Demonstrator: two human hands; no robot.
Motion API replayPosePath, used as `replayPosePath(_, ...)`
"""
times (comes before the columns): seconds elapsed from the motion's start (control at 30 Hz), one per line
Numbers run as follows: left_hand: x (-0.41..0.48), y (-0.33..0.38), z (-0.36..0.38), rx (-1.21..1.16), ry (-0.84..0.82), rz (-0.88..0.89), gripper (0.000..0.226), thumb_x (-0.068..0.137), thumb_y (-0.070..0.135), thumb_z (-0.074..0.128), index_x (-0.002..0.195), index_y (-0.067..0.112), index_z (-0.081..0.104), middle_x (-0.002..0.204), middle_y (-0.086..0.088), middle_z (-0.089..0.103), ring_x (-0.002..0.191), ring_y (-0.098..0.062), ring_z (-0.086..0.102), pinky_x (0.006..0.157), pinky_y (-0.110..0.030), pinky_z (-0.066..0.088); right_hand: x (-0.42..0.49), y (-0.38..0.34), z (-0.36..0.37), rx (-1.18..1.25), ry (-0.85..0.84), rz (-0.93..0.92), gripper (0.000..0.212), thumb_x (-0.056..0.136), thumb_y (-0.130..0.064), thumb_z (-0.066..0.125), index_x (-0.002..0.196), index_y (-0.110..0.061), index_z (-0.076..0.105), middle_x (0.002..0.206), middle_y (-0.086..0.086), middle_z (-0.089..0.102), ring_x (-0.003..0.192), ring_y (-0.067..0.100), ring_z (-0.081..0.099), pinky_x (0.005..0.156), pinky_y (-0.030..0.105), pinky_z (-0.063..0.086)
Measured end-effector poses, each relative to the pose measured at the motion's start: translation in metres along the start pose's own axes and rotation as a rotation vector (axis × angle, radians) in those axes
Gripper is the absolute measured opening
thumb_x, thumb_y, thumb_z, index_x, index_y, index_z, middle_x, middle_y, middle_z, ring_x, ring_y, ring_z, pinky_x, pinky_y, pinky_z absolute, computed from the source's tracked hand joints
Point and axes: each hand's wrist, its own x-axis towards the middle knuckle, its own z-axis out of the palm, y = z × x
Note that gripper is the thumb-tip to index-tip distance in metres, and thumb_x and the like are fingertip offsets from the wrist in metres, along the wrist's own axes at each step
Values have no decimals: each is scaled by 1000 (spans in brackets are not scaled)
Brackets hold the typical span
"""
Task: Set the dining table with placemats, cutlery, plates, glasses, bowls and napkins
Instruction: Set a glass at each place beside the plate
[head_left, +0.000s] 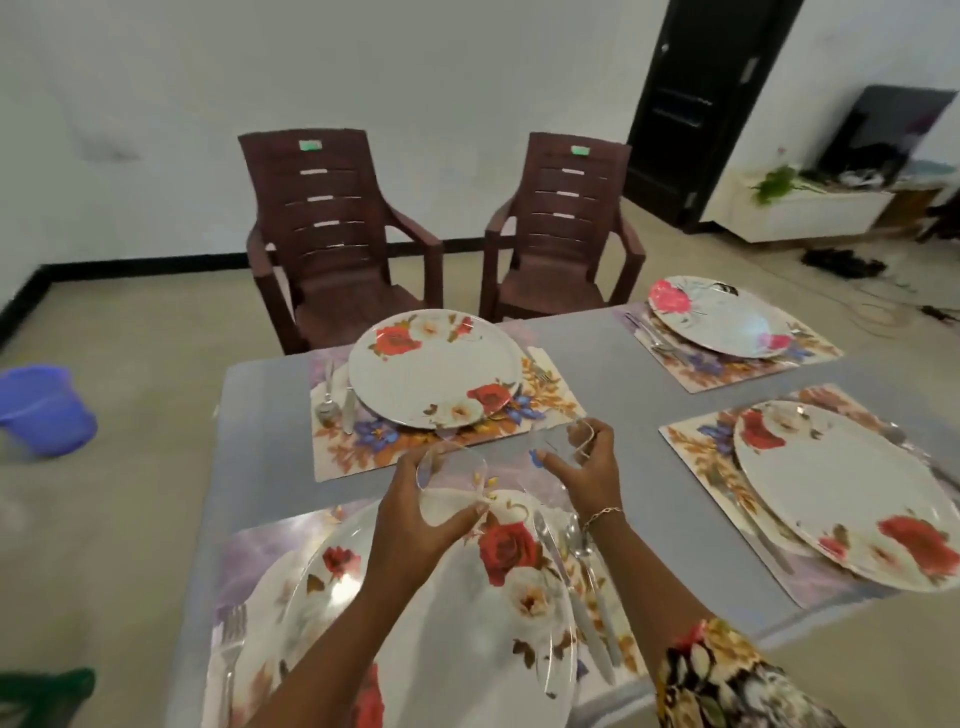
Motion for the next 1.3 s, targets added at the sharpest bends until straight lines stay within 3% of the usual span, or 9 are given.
replayPosePath(0.17, -1, 1, 10, 30, 57, -72, 87, 52, 52, 71, 128, 38, 30, 138, 10, 44, 123, -13, 45, 98, -27, 37, 23, 13, 17, -32, -61, -8, 59, 66, -17, 83, 104, -15, 38, 100, 5, 47, 90, 20, 47, 78, 26, 38)
replayPosePath(0.3, -1, 5, 18, 34, 80, -70, 71, 54, 49, 72, 114, 43, 35, 129, 13, 46, 116, -5, 44, 94, -21, 36, 25, 19, 23, -66, -75, 5, 59, 67, -15, 82, 106, -16, 36, 103, 5, 47, 95, 21, 47, 82, 26, 39)
replayPosePath(0.47, 1, 4, 39, 52, 86, -86, 83, 59, 46, 80, 129, 27, 38, 132, 1, 55, 120, -16, 52, 91, -19, 37, 24, 21, 17, -96, -123, -3, 69, 67, -19, 82, 119, -9, 38, 111, 5, 44, 102, 18, 45, 92, 30, 42)
replayPosePath(0.67, 1, 20, 88, 26, 55, -32, 77, 57, 49, 76, 122, 27, 42, 122, 8, 57, 112, -8, 53, 83, -3, 38, 4, 26, -37, -27, -143, -33, 76, 71, -7, 78, 134, -8, 34, 126, 7, 43, 117, 16, 44, 103, 26, 36)
replayPosePath(0.77, 1, 34, 127, 6, 4, -4, 77, 60, 48, 81, 123, 24, 42, 122, 6, 57, 114, -10, 53, 91, -16, 42, -16, 31, -84, -30, -220, -96, 70, 68, -24, 72, 128, -23, 35, 129, 4, 45, 120, 12, 46, 108, 27, 36)
replayPosePath(0.93, 0, 65, 206, -18, -126, 79, 66, 65, 31, 83, 114, 30, 39, 116, 9, 55, 113, -6, 52, 84, 1, 35, -32, 47, -164, -80, -301, -99, 92, 55, -82, 56, 133, -41, 29, 139, -5, 38, 128, 3, 40, 109, 20, 33)
replayPosePath(1.07, -4, 91, 275, -29, -231, 147, 65, 67, 27, 83, 116, 25, 40, 115, 9, 54, 112, -9, 53, 80, 3, 36, -34, 57, -222, -135, -213, -60, 95, 59, -58, 71, 137, -29, 24, 142, -7, 36, 132, 5, 37, 110, 32, 36)
replayPosePath(1.2, -6, 117, 342, -26, -353, 155, 73, 69, 33, 81, 125, 32, 33, 127, 11, 51, 116, -8, 51, 82, 0, 35, -25, 64, -275, -77, -29, -19, 75, 68, -23, 80, 126, -32, 34, 126, -16, 46, 119, -1, 48, 98, 18, 44)
replayPosePath(1.3, 0, 128, 388, -20, -435, 157, 77, 70, 36, 80, 130, 33, 31, 136, 12, 46, 125, -9, 46, 90, -6, 33, -11, 76, -311, -93, 89, 22, 71, 64, -26, 73, 125, -25, 36, 118, -14, 49, 115, 8, 49, 93, 29, 51)
